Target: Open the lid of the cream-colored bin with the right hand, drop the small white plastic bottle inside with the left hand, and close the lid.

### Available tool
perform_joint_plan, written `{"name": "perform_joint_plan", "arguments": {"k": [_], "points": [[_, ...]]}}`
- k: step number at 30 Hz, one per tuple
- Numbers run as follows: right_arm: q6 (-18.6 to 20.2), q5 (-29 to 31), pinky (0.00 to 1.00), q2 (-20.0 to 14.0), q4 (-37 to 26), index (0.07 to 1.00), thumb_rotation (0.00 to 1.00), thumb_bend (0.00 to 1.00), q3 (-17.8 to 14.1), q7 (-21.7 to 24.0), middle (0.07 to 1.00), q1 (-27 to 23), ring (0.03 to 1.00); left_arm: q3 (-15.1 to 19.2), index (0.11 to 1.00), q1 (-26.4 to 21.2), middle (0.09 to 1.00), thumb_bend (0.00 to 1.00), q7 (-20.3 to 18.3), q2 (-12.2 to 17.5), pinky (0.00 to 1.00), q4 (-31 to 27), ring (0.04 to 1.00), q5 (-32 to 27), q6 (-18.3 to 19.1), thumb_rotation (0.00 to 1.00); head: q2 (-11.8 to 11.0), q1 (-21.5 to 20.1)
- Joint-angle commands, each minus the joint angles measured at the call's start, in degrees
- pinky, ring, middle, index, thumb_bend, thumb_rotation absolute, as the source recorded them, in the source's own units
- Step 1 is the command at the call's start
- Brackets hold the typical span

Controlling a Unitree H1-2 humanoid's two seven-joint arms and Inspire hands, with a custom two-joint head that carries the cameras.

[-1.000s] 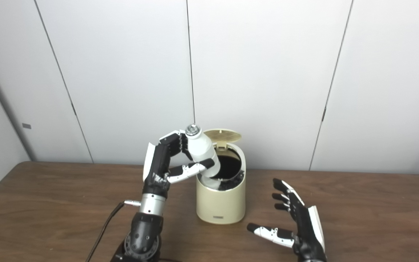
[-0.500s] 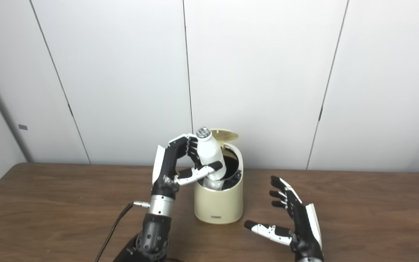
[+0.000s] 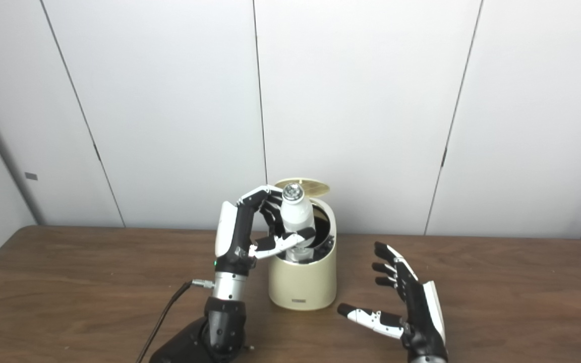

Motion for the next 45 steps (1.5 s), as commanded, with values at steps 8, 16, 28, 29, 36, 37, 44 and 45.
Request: {"name": "perform_joint_plan", "arguments": {"k": [8,16,28,29,36,37,44,45], "points": [[-1.73,-0.07,0.67,0.10,-2.58,0.826,0.12,0.77,-0.30,-0.52,0.836,-1.99,0.762,-0.36,0.519,-2.60,0.479,0.50,-2.79,0.69,0.37,4.28,0.416,-1.55,0.13,0.00,0.55,0.30],[-1.61,0.45,0.66,-0.26,-2.77,0.833,0.11,0.77,-0.31,0.04,0.838,-1.98,0.753,4.23,0.659,-1.39,0.614,0.85,-10.37,0.03,0.53,4.12,0.574,1.20,0.12,0.05,0.84,0.71],[-1.62,0.52,0.66,-0.45,-2.75,0.834,0.12,0.77,-0.17,0.29,0.840,-2.02,0.756,7.63,0.721,0.16,0.656,0.88,-12.92,-0.78,0.51,1.23,0.576,1.07,0.12,0.06,0.98,1.20],[-1.74,0.58,0.66,-0.49,-2.70,0.834,0.12,0.77,-0.16,0.33,0.839,-2.04,0.756,7.85,0.736,0.29,0.671,0.88,-13.02,-0.82,0.52,1.11,0.584,1.20,0.12,0.07,0.98,1.20],[-2.15,0.32,0.66,-0.73,-2.45,0.833,0.12,0.77,-0.08,0.28,0.836,-2.11,0.757,8.51,0.744,0.97,0.687,0.87,-13.37,-0.90,0.52,-0.21,0.599,1.27,0.12,0.08,1.09,1.34],[-2.36,0.33,0.65,-0.78,-2.34,0.831,0.12,0.77,-0.07,0.27,0.835,-2.13,0.756,8.46,0.738,1.02,0.680,0.86,-13.23,-0.86,0.51,-0.41,0.593,1.37,0.12,0.07,1.09,1.34],[-1.71,0.87,0.66,-0.95,-2.73,0.833,0.11,0.77,-0.19,0.70,0.837,-1.80,0.762,9.73,0.567,3.40,0.523,0.63,-12.85,-0.84,0.44,-5.09,0.492,0.71,0.12,0.03,1.04,1.47],[-1.55,0.99,0.67,-0.97,-2.75,0.835,0.11,0.77,-0.24,0.79,0.838,-1.72,0.764,10.07,0.536,4.15,0.492,0.56,-13.11,-0.76,0.41,-6.42,0.467,0.21,0.13,0.01,1.06,1.56]]}}
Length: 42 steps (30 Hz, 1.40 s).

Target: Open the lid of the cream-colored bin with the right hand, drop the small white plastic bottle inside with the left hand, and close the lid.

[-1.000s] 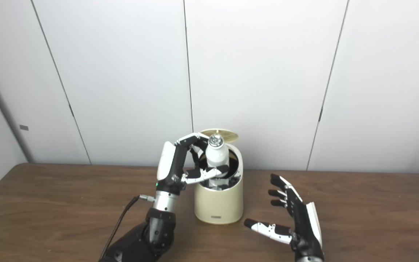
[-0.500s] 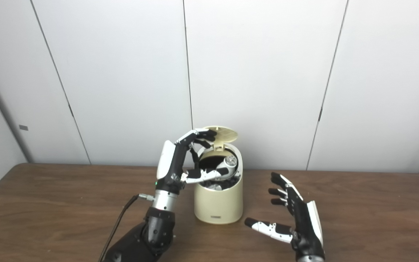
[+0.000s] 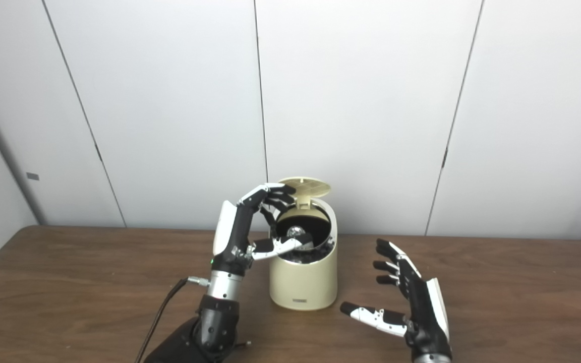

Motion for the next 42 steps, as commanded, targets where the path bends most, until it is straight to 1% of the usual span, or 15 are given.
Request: {"name": "perform_joint_plan", "arguments": {"k": [1,5,10,13,14,15,16,19,23,28,29,32,35,37,42], "points": [[-1.49,0.59,0.67,-0.17,-1.66,0.835,0.11,0.77,-0.25,0.17,0.840,-1.68,0.765,0.81,0.525,0.79,0.481,0.54,-1.08,0.48,0.40,-2.83,0.455,-1.29,0.85,0.00,0.04,0.23],[-2.08,0.48,0.67,-0.54,-1.34,0.834,0.10,0.76,-0.31,0.33,0.842,-1.61,0.759,2.44,0.518,3.87,0.464,0.52,-2.70,1.43,0.38,-7.67,0.426,-3.39,0.85,0.00,0.13,0.54],[-2.51,1.42,0.67,-1.29,-0.91,0.832,0.11,0.76,-0.72,0.89,0.842,-1.53,0.759,6.53,0.510,7.15,0.474,0.52,-7.51,1.40,0.39,-12.25,0.444,-8.15,0.85,0.00,-0.02,0.83],[-3.49,1.93,0.68,-1.82,-0.40,0.833,0.15,0.76,-0.80,1.17,0.844,-1.59,0.763,9.64,0.508,9.29,0.486,0.51,-13.81,2.40,0.42,-14.63,0.500,-11.68,0.86,0.00,-0.01,1.17],[-3.59,1.94,0.68,-1.85,-0.32,0.833,0.16,0.76,-0.84,1.10,0.844,-1.70,0.764,10.53,0.507,9.94,0.489,0.51,-17.10,3.35,0.43,-15.35,0.512,-13.35,0.86,0.00,-0.02,1.20],[-3.55,1.98,0.68,-1.84,-0.35,0.834,0.19,0.77,-0.89,1.02,0.843,-1.89,0.763,11.32,0.503,10.51,0.591,0.51,-20.30,4.37,0.47,-15.92,0.565,-14.75,0.89,0.03,0.01,1.13],[-3.51,2.02,0.68,-1.84,-0.35,0.833,0.21,0.77,-0.94,0.95,0.838,-2.05,0.758,12.08,0.665,10.88,0.683,0.60,-22.72,4.89,0.54,-16.25,0.635,-15.62,0.92,0.07,0.02,1.05],[-3.41,1.77,0.67,-2.36,-0.84,0.828,0.23,0.77,-0.78,1.29,0.830,-3.09,0.751,14.18,0.824,12.32,0.800,0.73,-29.81,7.40,0.64,-17.80,0.728,-17.32,1.44,0.15,-0.27,0.63],[-3.16,-0.38,0.66,-4.31,-1.20,0.830,0.24,0.75,-0.20,2.13,0.828,-5.37,0.765,17.22,0.874,14.01,0.827,0.81,-36.06,8.94,0.67,-18.40,0.760,-19.59,1.38,0.18,-0.83,-0.30],[0.06,-2.19,0.68,-7.06,-4.45,0.838,0.30,0.75,1.25,5.67,0.838,-9.45,0.779,20.55,0.900,16.27,0.846,0.83,-40.35,9.51,0.69,-19.05,0.783,-20.12,2.56,0.17,-1.24,-1.21],[0.86,-3.14,0.68,-7.94,-5.11,0.843,0.32,0.75,1.83,6.77,0.843,-10.59,0.786,20.95,0.902,16.53,0.847,0.83,-40.90,9.59,0.68,-18.90,0.786,-19.69,2.70,0.17,-1.84,-2.60],[4.11,-6.23,0.68,-10.02,-6.68,0.848,0.38,0.77,3.29,9.37,0.851,-14.45,0.796,21.96,0.902,17.02,0.850,0.82,-42.25,9.85,0.67,-18.09,0.783,-18.36,2.84,0.18,-2.29,-3.44],[7.78,-9.03,0.66,-11.29,-7.83,0.834,0.41,0.73,4.63,11.65,0.846,-18.20,0.787,22.83,0.903,17.48,0.861,0.82,-43.40,9.76,0.68,-17.60,0.781,-17.75,3.30,0.17,-2.59,-3.84],[10.04,-10.84,0.67,-12.17,-8.40,0.843,0.50,0.67,5.66,13.61,0.862,-20.70,0.799,23.20,0.904,17.78,0.876,0.81,-44.06,9.64,0.72,-17.59,0.792,-17.37,4.02,0.15,-2.98,-4.44],[13.82,-14.31,0.74,-14.56,-8.81,0.866,0.63,0.64,8.25,19.04,0.889,-26.03,0.856,23.98,0.904,18.48,0.878,0.81,-45.89,9.30,0.71,-17.25,0.795,-17.49,4.75,0.14,-2.98,-4.44]]}}
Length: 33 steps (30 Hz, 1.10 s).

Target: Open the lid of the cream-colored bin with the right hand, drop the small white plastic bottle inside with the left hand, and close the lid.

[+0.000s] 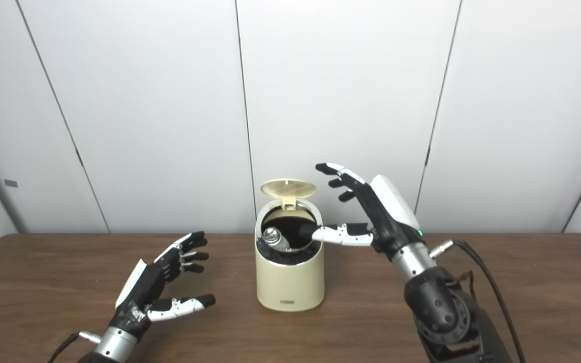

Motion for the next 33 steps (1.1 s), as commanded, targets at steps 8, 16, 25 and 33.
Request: {"name": "perform_joint_plan", "arguments": {"k": [8,16,25,33], "points": [[3.61,-5.99,0.75,-3.84,1.08,0.870,0.85,0.68,3.74,6.84,0.891,-10.22,0.879,1.10,0.884,-0.36,0.866,0.83,-2.63,-0.50,0.73,0.34,0.806,-0.25,0.61,0.11,-0.42,-0.89],[3.44,-7.13,0.81,-4.31,3.15,0.851,0.85,0.66,5.01,8.14,0.881,-10.78,0.913,0.73,0.888,0.26,0.840,0.83,-4.50,-1.57,0.72,-1.29,0.789,0.27,3.19,0.14,-0.06,-0.06],[3.90,-4.44,0.83,-3.94,2.04,0.732,0.74,0.66,3.97,9.23,0.776,-9.43,0.908,1.18,0.891,0.77,0.860,0.80,-4.46,-2.68,0.72,-2.01,0.799,-0.34,3.95,0.10,0.66,0.77],[3.64,-4.35,0.82,-4.88,0.23,0.672,0.73,0.61,3.85,10.71,0.747,-8.68,0.901,2.05,0.873,0.81,0.836,0.79,-4.30,-3.70,0.70,-2.13,0.781,-1.13,2.89,0.06,1.23,1.01]]}}
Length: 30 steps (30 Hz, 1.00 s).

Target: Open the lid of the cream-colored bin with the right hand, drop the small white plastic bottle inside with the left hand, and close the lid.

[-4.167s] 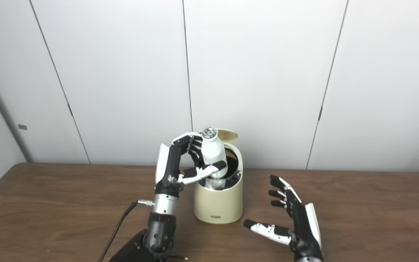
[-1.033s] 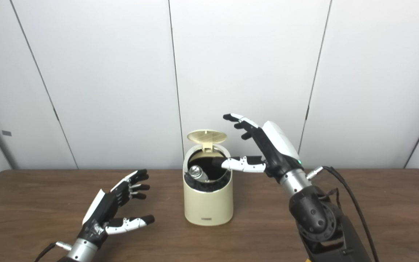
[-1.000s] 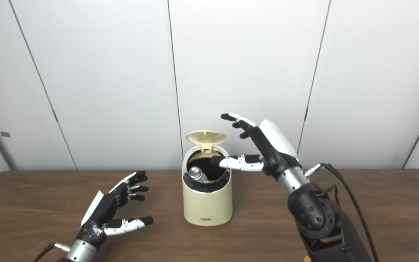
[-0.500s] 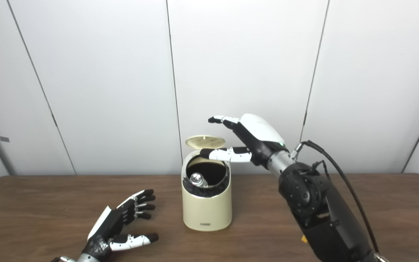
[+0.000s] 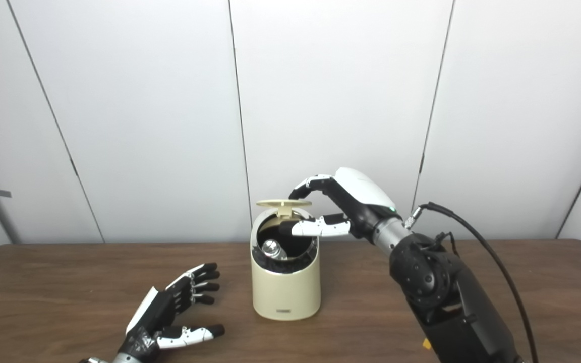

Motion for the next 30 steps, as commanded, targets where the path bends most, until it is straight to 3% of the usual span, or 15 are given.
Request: {"name": "perform_joint_plan", "arguments": {"k": [1,15,21,30], "points": [[-1.08,0.55,0.82,-1.42,-2.39,0.672,0.73,0.61,-1.03,-0.11,0.745,-2.22,0.902,0.74,0.872,-1.19,0.834,0.79,0.04,0.00,0.69,-1.70,0.779,-0.73,-1.46,0.06,-0.08,-0.05],[-2.86,0.73,0.87,-2.89,-3.92,0.682,0.66,0.64,1.38,2.41,0.721,-2.61,0.876,1.94,0.854,-1.71,0.844,0.81,0.41,-0.37,0.66,-1.52,0.764,-0.58,-2.46,0.08,1.21,0.30],[-6.04,-0.70,0.87,-3.10,-1.27,0.689,0.71,0.69,3.68,2.76,0.719,-3.14,0.882,2.42,0.845,-1.65,0.835,0.81,0.62,-0.65,0.66,-1.97,0.763,-0.43,-2.14,0.08,1.55,0.51],[-6.14,-2.96,0.87,-3.08,-1.48,0.702,0.67,0.64,5.42,5.03,0.729,-3.82,0.882,2.53,0.847,-1.60,0.833,0.81,0.67,-0.79,0.65,-2.03,0.760,-0.19,-2.39,0.08,2.27,1.03]]}}
